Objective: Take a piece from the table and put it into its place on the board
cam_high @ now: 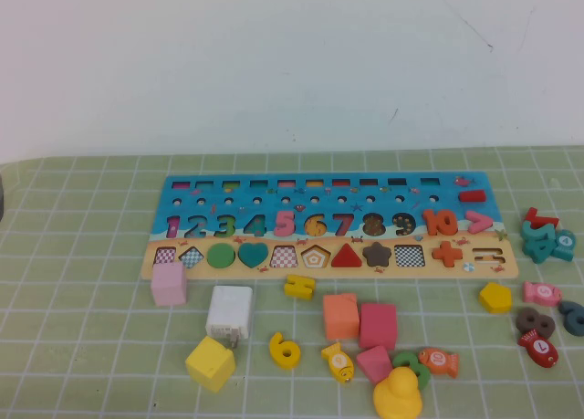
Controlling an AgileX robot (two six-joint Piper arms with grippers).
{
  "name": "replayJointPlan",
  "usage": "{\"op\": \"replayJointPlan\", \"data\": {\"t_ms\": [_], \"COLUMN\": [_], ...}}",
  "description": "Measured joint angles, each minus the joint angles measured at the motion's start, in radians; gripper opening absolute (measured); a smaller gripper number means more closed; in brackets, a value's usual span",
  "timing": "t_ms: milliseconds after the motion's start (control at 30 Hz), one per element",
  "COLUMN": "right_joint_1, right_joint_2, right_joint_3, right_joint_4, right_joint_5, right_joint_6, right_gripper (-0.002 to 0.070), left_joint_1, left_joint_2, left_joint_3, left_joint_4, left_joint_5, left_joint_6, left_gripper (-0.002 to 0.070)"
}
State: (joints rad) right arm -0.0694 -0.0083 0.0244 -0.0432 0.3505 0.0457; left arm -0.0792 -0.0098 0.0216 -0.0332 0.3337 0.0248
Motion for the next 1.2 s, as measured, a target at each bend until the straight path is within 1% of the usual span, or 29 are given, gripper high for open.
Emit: {"op": "replayJointPlan", "data": {"t_ms": [1033,1133,1200], "right_joint_1": [0.000,0.000,0.000], "right_joint_2": [0.000,0.000,0.000], "right_joint_3": [0.000,0.000,0.000], "right_joint_4": [0.000,0.000,0.000], "right_joint_5": [0.000,0.000,0.000], "right_joint_6": [0.000,0.000,0.000], "right_gripper": [-0.0001,-0.0001,-0.0001], "left_joint_1": [0.000,0.000,0.000], "left_joint_2": [0.000,0.000,0.000], "left_joint_3": [0.000,0.000,0.000], "left_joint_4": [0.000,-0.015,-0.055], "left_joint_5": [0.000,-0.006,-0.016], "left_joint_6": [0.000,0.000,0.000], "left_gripper": [-0.0001,-0.0001,-0.0001]}}
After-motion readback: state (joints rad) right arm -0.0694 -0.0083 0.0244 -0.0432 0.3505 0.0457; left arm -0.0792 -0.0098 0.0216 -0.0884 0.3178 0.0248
